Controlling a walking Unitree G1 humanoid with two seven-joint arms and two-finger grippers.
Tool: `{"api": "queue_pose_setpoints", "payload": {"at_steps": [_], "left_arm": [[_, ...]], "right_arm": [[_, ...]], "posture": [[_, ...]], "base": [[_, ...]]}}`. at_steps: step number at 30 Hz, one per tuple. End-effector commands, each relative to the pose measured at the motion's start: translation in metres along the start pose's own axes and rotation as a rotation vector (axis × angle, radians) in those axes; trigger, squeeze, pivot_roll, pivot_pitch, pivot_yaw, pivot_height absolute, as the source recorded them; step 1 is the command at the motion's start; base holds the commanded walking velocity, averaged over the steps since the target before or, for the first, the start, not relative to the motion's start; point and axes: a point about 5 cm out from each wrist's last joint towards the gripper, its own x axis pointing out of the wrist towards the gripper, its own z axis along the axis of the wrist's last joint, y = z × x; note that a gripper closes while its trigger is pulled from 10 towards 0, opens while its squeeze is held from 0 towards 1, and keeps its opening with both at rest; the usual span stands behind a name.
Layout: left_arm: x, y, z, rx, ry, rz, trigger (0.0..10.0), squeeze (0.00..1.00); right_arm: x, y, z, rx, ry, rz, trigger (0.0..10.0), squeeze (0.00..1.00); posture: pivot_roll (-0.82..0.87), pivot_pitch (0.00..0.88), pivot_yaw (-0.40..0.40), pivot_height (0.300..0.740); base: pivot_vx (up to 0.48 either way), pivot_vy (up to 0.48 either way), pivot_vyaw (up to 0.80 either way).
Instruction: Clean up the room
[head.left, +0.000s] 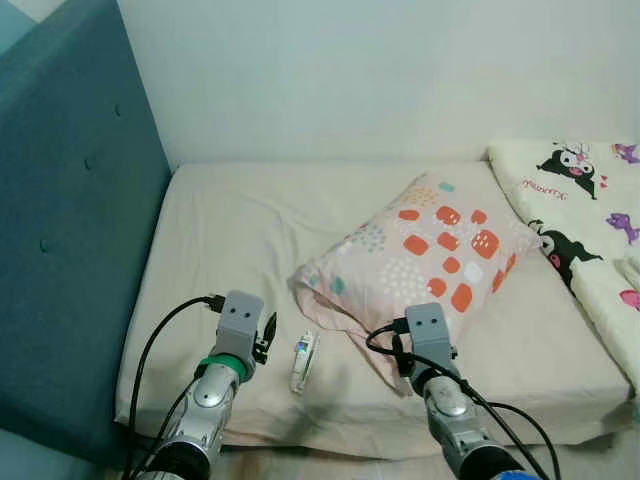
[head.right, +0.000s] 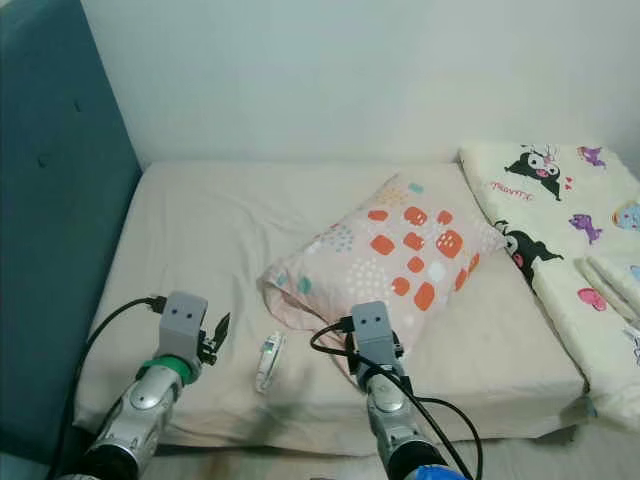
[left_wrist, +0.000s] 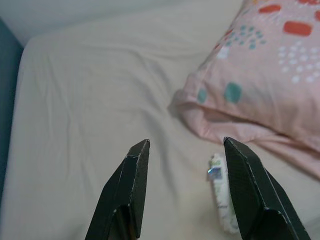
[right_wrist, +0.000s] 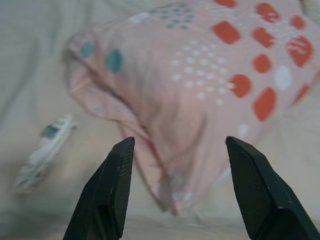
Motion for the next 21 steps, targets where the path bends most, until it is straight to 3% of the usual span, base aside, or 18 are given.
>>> {"api": "queue_pose_setpoints", "payload": {"at_steps": [1,21], "left_arm": [[-0.0033,0.0000,-0.0105,0.030,0.059,-0.001,10.0,0.00],[-0.0078,-0.0031,-0.0149,0.098,0.058,-0.050,10.0,0.00]], "right_arm": [[-0.0017,-0.0033,-0.0072,0.000,0.038,-0.010,10.0,0.00],[-0.0047,-0.0035,-0.0122,0.016,0.046,-0.004,10.0,0.00]], "posture": [[0.00,0.015,-0.016,0.735],[0.00,0.007,-0.014,0.665]], "base": [[0.000,0.000,0.00],[0.000,0.000,0.00]]}}
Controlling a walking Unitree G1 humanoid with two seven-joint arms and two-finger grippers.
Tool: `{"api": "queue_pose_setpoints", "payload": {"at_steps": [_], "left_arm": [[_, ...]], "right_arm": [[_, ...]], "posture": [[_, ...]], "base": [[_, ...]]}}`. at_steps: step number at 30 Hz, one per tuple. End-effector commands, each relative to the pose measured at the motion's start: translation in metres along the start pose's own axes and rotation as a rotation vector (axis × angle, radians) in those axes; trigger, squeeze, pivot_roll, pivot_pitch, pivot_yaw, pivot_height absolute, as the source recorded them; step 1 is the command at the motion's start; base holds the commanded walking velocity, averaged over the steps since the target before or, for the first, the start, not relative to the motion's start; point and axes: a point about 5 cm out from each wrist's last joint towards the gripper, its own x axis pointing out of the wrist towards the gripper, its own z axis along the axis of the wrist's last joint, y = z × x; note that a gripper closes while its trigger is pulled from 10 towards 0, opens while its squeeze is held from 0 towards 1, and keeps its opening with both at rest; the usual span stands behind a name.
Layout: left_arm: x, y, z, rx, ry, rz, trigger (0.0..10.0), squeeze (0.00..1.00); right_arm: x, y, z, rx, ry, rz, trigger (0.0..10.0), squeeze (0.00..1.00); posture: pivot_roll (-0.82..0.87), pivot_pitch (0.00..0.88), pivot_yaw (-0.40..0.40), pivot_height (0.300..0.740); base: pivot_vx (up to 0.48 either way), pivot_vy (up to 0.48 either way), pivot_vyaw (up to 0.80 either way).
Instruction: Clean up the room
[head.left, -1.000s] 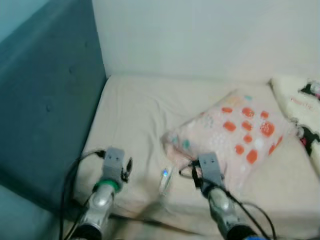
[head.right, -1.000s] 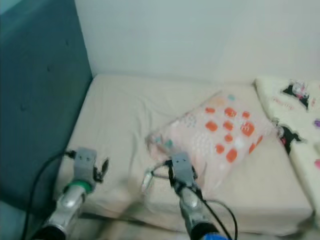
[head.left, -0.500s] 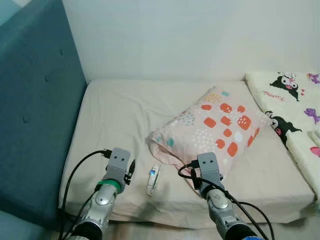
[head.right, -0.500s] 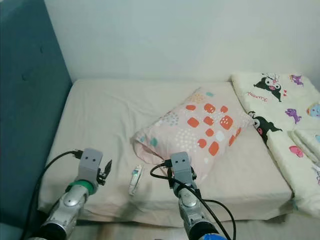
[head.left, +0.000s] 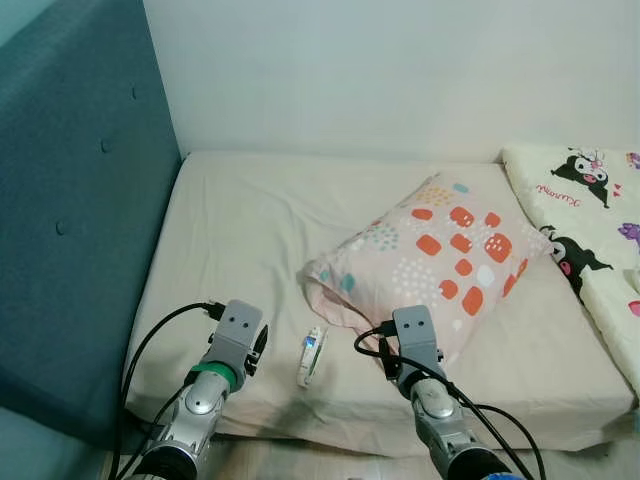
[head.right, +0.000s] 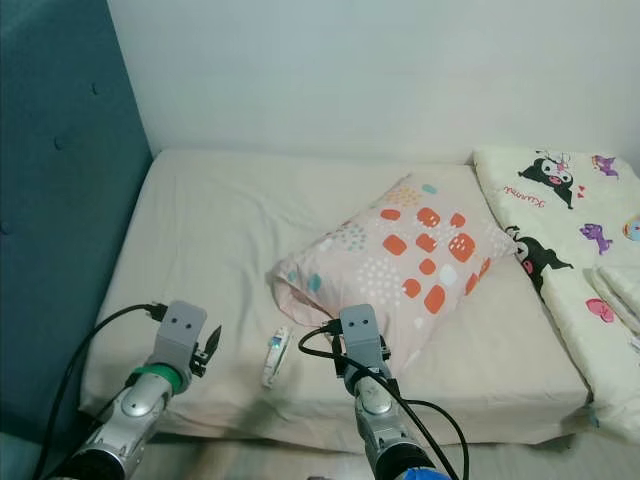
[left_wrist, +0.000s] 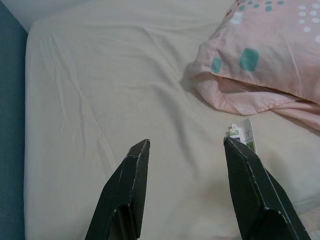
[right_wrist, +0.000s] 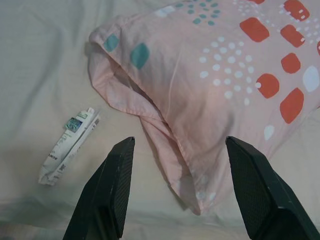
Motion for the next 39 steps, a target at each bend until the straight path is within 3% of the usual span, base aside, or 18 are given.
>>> {"api": "queue_pose_setpoints", "payload": {"at_steps": [1,17,39], "left_arm": [[-0.0028,-0.0056,-0.0059,0.009,0.019,-0.022,10.0,0.00],[-0.0020,-0.0067,-0.0046,0.014,0.017,-0.028,10.0,0.00],[-0.0002,-0.0090,-0.0015,0.023,0.011,-0.060,10.0,0.00]], "right_arm": [[-0.0041,-0.0040,-0.0105,0.005,0.035,-0.012,10.0,0.00],[-0.0042,-0.0039,-0.0106,0.006,0.036,-0.013,10.0,0.00],[-0.0035,-0.0014,-0.0097,0.020,0.041,-0.004,10.0,0.00]], "posture": [[0.00,0.007,-0.014,0.660],[0.00,0.014,-0.014,0.606],[0.01,0.038,-0.008,0.601]], "base": [[0.000,0.000,0.00],[0.000,0.000,0.00],[0.000,0.000,0.00]]}}
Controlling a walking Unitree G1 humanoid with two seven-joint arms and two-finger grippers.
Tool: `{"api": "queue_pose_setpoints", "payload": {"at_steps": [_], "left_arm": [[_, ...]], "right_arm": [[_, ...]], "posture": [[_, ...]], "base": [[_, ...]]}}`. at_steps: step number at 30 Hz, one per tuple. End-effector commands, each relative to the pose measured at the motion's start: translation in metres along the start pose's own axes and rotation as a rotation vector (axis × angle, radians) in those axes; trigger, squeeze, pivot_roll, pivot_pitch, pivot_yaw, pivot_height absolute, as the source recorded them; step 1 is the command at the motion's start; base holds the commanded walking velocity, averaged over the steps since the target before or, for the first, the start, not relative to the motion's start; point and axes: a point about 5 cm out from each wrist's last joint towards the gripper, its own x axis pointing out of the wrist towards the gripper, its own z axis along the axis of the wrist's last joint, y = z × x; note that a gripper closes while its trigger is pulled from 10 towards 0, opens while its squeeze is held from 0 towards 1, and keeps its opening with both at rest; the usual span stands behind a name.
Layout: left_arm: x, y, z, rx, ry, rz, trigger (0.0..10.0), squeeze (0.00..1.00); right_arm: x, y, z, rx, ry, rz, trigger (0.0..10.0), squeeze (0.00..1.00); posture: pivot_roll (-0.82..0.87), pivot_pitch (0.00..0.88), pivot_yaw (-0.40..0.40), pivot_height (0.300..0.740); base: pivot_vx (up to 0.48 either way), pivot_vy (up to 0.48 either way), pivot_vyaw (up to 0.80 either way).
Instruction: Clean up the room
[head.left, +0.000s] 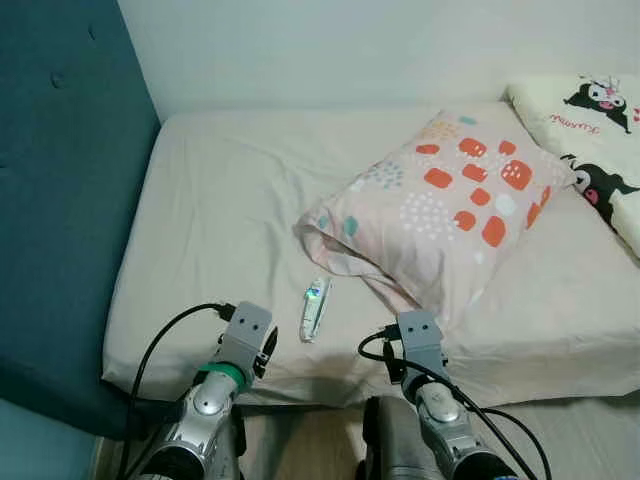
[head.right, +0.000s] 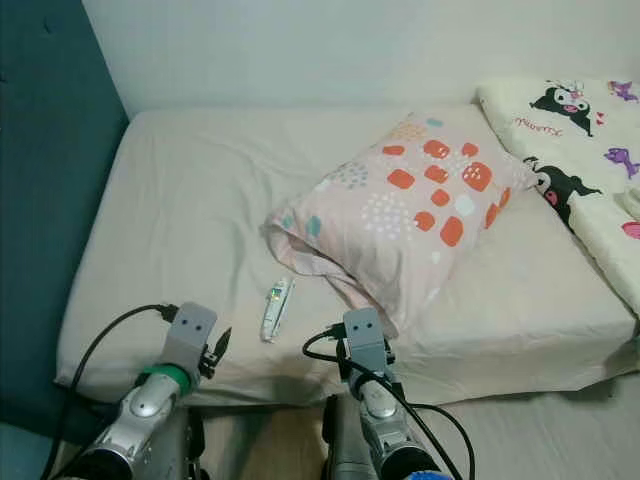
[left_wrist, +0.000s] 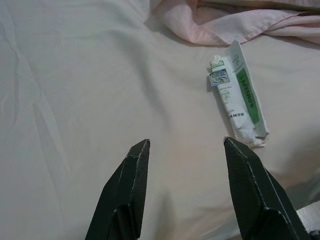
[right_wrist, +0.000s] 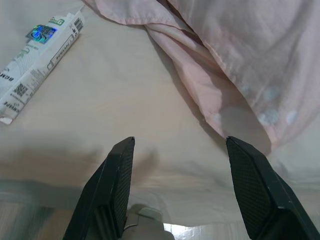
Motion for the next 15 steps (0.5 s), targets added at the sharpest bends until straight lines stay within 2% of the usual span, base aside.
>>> {"api": "queue_pose_setpoints", "payload": {"at_steps": [1,10,15], "left_arm": [[-0.0022,-0.0026,-0.0048,0.012,0.022,-0.020,10.0,0.00],[-0.0070,0.0006,-0.0096,0.019,0.030,-0.020,10.0,0.00],[-0.0090,0.0001,-0.0119,0.020,0.036,-0.028,10.0,0.00]], "right_arm": [[-0.0020,-0.0005,-0.0062,0.022,0.029,-0.001,10.0,0.00],[-0.0002,0.0073,-0.0021,0.020,0.029,0.013,10.0,0.00],[0.0000,0.0090,-0.0014,0.026,0.027,0.016,10.0,0.00]], "posture": [[0.01,0.038,-0.008,0.596],[0.02,0.060,-0.014,0.566],[0.03,0.059,-0.011,0.566]], "base": [[0.000,0.000,0.00],[0.000,0.000,0.00],[0.000,0.000,0.00]]}}
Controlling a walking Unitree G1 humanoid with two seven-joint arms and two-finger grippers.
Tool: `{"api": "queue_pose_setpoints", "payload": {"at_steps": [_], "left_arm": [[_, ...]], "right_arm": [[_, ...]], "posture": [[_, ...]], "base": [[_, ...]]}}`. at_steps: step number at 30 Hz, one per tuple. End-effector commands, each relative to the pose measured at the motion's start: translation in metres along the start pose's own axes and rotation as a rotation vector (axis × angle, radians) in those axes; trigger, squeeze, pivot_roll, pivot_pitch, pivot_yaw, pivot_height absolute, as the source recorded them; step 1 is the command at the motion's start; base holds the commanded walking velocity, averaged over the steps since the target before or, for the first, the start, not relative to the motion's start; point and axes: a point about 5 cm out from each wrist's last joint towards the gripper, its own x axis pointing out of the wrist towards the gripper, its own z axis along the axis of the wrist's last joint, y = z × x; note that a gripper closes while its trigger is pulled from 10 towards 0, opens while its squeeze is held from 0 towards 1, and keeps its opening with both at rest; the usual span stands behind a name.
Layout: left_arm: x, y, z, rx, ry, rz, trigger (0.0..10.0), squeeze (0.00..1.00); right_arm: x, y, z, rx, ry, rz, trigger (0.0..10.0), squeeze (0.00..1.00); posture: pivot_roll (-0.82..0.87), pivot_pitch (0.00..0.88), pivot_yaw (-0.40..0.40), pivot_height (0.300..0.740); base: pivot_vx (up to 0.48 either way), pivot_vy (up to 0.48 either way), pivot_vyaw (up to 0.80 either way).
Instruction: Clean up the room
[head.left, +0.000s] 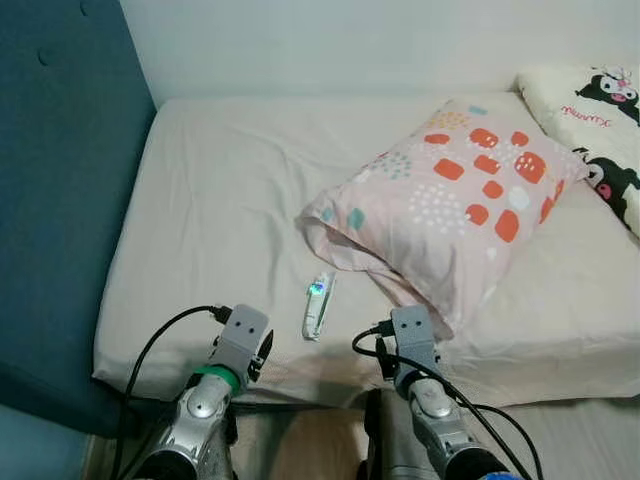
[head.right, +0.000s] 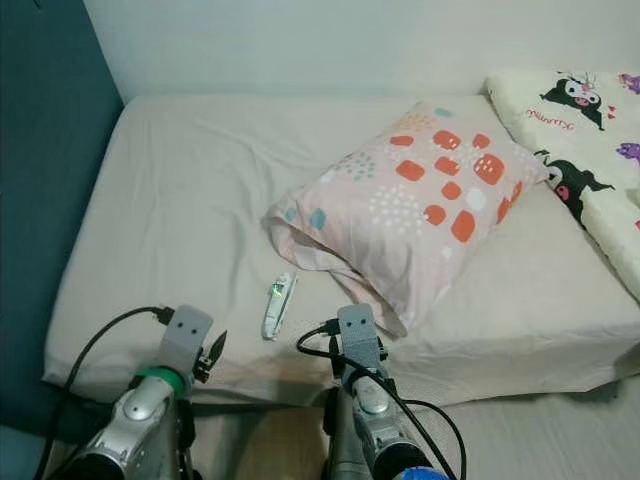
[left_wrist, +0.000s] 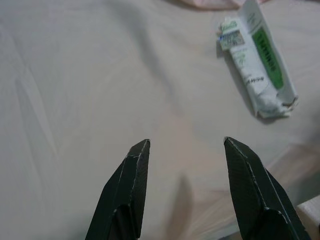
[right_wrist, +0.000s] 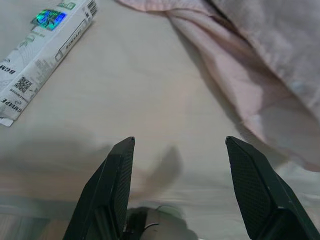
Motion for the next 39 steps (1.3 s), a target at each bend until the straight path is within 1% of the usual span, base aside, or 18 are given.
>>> {"api": "queue_pose_setpoints", "payload": {"at_steps": [1,8,12,15,16,17,18,19,21,22,23,25,30,31,35,36,37,39], "left_arm": [[-0.002,-0.003,-0.004,0.006,0.015,-0.019,10.0,0.00],[-0.002,-0.003,-0.002,0.011,0.011,-0.030,10.0,0.00],[-0.002,-0.003,-0.001,0.015,0.005,-0.034,10.0,0.00],[-0.005,0.001,0.001,0.041,-0.023,-0.043,10.0,0.00],[-0.008,0.002,0.003,0.050,-0.041,-0.046,10.0,0.00],[-0.008,0.002,0.003,0.050,-0.041,-0.046,10.0,0.00],[-0.010,0.004,0.005,0.053,-0.062,-0.050,10.0,0.00],[-0.010,0.004,0.005,0.053,-0.062,-0.050,10.0,0.00],[-0.019,0.010,0.012,0.057,-0.128,-0.045,10.0,0.00],[-0.019,0.010,0.012,0.057,-0.128,-0.045,10.0,0.00],[-0.028,0.015,0.023,0.047,-0.197,-0.039,10.0,0.00],[-0.031,0.016,0.030,0.040,-0.226,-0.045,10.0,0.00],[-0.038,0.016,0.043,0.066,-0.263,-0.077,10.0,0.00],[-0.044,0.015,0.050,0.094,-0.280,-0.098,10.0,0.00],[-0.051,0.014,0.053,0.118,-0.289,-0.118,10.0,0.00],[-0.061,0.010,0.055,0.139,-0.295,-0.164,10.0,0.00],[-0.064,0.007,0.056,0.141,-0.295,-0.185,10.0,0.00],[-0.064,0.007,0.056,0.141,-0.295,-0.185,10.0,0.00]], "right_arm": [[-0.002,0.000,-0.006,0.012,0.032,-0.006,10.0,0.00],[-0.001,0.001,-0.004,0.028,0.019,-0.005,10.0,0.00],[0.000,0.007,0.003,0.029,-0.014,0.044,10.0,0.00],[0.006,0.015,0.019,0.034,-0.070,0.097,10.0,0.00],[0.008,0.017,0.027,0.054,-0.102,0.126,10.0,0.71],[0.008,0.017,0.027,0.054,-0.102,0.126,10.0,0.71],[0.010,0.019,0.034,0.065,-0.123,0.147,10.0,1.00],[0.010,0.019,0.034,0.065,-0.123,0.147,10.0,1.00],[0.016,0.024,0.049,0.062,-0.152,0.192,10.0,1.00],[0.016,0.024,0.049,0.062,-0.152,0.192,10.0,1.00],[0.020,0.028,0.061,0.050,-0.163,0.222,10.0,1.00],[0.022,0.029,0.067,0.047,-0.174,0.234,10.0,1.00],[0.025,0.033,0.078,0.042,-0.196,0.259,10.0,1.00],[0.026,0.035,0.084,0.040,-0.208,0.282,10.0,1.00],[0.028,0.037,0.089,0.040,-0.209,0.300,10.0,1.00],[0.029,0.042,0.095,0.033,-0.208,0.329,10.0,1.00],[0.029,0.044,0.097,0.028,-0.204,0.337,10.0,1.00],[0.029,0.044,0.097,0.028,-0.204,0.337,10.0,1.00]], "posture": [[0.03,0.060,-0.010,0.566],[0.03,0.066,-0.005,0.552],[0.03,0.074,-0.003,0.552],[0.03,0.126,-0.003,0.552],[0.04,0.147,-0.005,0.552],[0.04,0.147,-0.005,0.552],[0.04,0.158,-0.005,0.552],[0.04,0.158,-0.005,0.552],[0.07,0.230,-0.016,0.552],[0.07,0.230,-0.016,0.552],[0.08,0.278,-0.029,0.552],[0.09,0.310,-0.039,0.552],[0.11,0.346,-0.053,0.552],[0.13,0.374,-0.064,0.552],[0.14,0.385,-0.069,0.552],[0.17,0.403,-0.085,0.552],[0.17,0.404,-0.087,0.552],[0.17,0.404,-0.087,0.552]], "base": [[0.000,0.000,0.00],[0.000,0.000,0.00],[0.000,0.000,0.00],[0.000,0.000,0.00],[0.000,0.000,0.00],[0.000,0.000,0.00],[0.000,0.000,0.00],[0.000,0.000,0.00],[0.000,0.000,0.00],[0.000,0.000,0.00],[0.000,0.000,0.00],[0.000,0.000,0.00],[0.000,0.000,0.00],[0.000,0.000,0.00],[0.000,0.000,0.00],[0.000,0.000,0.00],[0.000,0.000,0.00],[0.000,0.000,0.00]]}}
